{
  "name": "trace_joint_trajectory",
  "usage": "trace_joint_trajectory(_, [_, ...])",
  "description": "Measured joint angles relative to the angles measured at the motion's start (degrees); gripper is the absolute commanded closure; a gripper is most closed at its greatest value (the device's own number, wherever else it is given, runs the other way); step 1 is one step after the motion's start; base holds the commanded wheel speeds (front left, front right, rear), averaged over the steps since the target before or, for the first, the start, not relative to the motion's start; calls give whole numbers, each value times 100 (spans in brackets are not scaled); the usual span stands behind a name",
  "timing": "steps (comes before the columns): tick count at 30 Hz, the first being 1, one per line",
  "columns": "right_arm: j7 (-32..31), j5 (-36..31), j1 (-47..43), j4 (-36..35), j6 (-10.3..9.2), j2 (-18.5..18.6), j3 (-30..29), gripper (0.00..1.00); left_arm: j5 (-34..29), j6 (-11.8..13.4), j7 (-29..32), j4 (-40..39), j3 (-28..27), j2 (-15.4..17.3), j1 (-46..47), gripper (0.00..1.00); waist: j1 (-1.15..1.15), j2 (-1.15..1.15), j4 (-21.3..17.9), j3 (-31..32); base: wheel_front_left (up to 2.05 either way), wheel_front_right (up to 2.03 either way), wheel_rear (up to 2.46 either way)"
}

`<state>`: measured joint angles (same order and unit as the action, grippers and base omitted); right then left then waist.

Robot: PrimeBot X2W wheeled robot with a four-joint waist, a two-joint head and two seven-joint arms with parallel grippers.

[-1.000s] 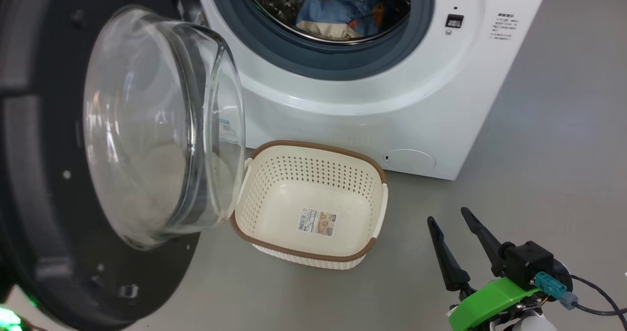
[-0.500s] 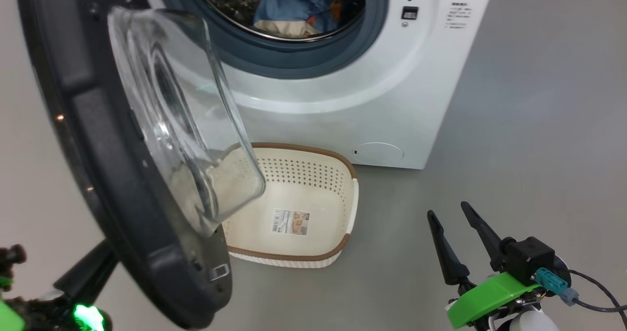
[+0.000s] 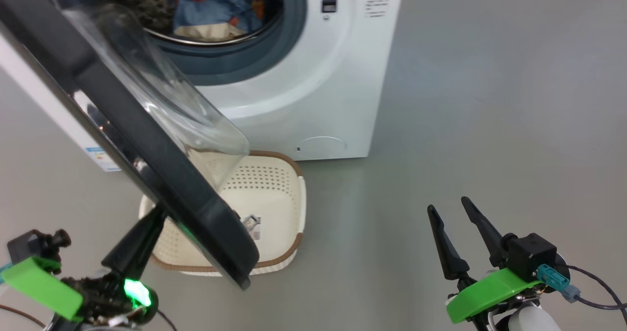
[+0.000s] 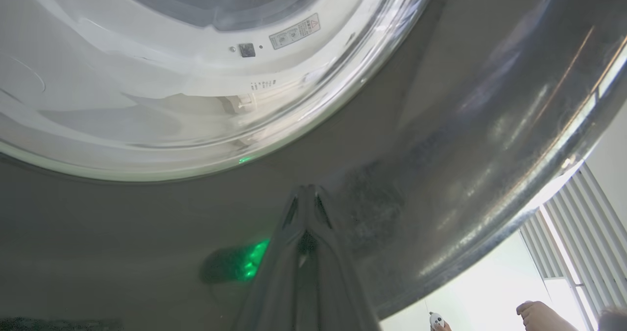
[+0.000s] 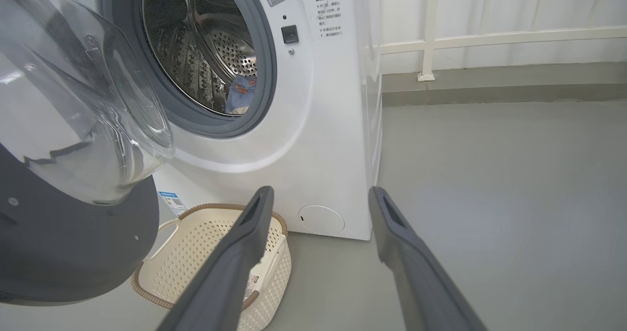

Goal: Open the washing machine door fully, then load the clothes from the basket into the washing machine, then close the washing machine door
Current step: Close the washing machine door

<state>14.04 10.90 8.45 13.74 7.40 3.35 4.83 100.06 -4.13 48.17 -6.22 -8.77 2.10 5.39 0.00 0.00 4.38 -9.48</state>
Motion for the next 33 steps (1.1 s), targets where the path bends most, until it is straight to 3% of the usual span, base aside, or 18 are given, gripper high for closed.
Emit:
trace_joint_trajectory(7, [21,53,38,24,0,-5,30,0,-207,-222,-931,542,337,2,486,100,0,0,-541,-63,0,0,0])
trace_joint_trajectory(19, [22,244,107,46,0,-8,74,0,-420,-270,-1794,1185,588,-15,1333,100,0,0,-1300,-191,0,0,0])
trace_joint_trajectory(26, [22,290,109,38,0,-13,97,0,-417,-271,-2086,1362,611,-29,1660,100,0,0,-1475,-234,0,0,0])
trace_joint_trajectory(33, [22,336,109,38,0,-15,27,0,-417,-276,-2292,1400,594,-35,1631,100,0,0,-1401,-123,0,0,0])
